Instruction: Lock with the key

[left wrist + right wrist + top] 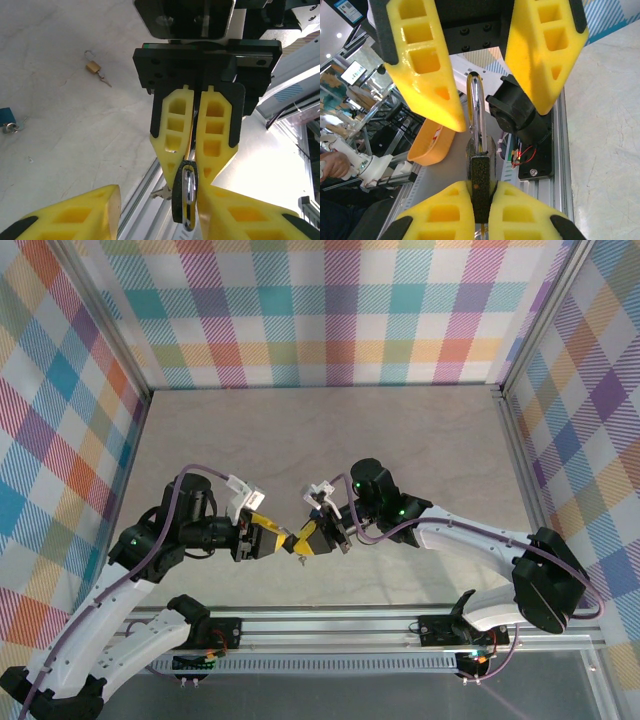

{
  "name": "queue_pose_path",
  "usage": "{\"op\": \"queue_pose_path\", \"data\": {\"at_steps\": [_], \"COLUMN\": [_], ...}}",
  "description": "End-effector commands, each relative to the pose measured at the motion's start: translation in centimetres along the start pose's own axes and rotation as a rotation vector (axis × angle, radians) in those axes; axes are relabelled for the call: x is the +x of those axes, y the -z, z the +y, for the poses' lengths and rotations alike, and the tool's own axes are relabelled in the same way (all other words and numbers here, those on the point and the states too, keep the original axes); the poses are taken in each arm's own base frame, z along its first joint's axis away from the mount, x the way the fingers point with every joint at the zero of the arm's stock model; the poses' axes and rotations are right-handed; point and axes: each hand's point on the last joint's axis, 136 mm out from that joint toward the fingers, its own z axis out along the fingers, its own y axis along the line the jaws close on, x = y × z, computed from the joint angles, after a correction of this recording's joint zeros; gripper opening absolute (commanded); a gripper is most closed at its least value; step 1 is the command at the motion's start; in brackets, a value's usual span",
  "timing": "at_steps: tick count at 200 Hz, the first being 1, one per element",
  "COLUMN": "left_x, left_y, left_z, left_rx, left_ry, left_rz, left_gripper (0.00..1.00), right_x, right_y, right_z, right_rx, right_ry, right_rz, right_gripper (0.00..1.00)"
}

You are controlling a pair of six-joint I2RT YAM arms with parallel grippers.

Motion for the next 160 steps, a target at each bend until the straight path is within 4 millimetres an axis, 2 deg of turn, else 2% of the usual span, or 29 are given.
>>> {"op": "queue_pose_path", "data": {"at_steps": [1,46,75,160], "left_x": [-0.9,-1.2,-1.0,-1.1], "left_y": [0.8,0.7,0.7,1.1], "left_z": [-0.7,-1.4,-1.8,-1.6], "left_rx": [-0.007,0.032,0.060,0.031], "left_ry": [-0.046,-0.044,-0.041,-0.053], "left_rz": [-0.026,-0.030,-0.023,-0.035], "left_gripper": [0.44,0.43,0.37,0.33], "right_x": [-0.9,-0.8,-0.9,-0.5], "right_y": [0.2,0.1,0.1,0.0], "right_z": [1.6,1.5,1.3,1.7], "right_rx": [-0.055,-0.057,-0.047,-0.080], "right_ry": [0.061,0.056,0.056,0.049], "right_rz": [-0.009,-0.003,-0.007,0.010], "right_gripper": [0.00,0.00,0.00,0.00]}}
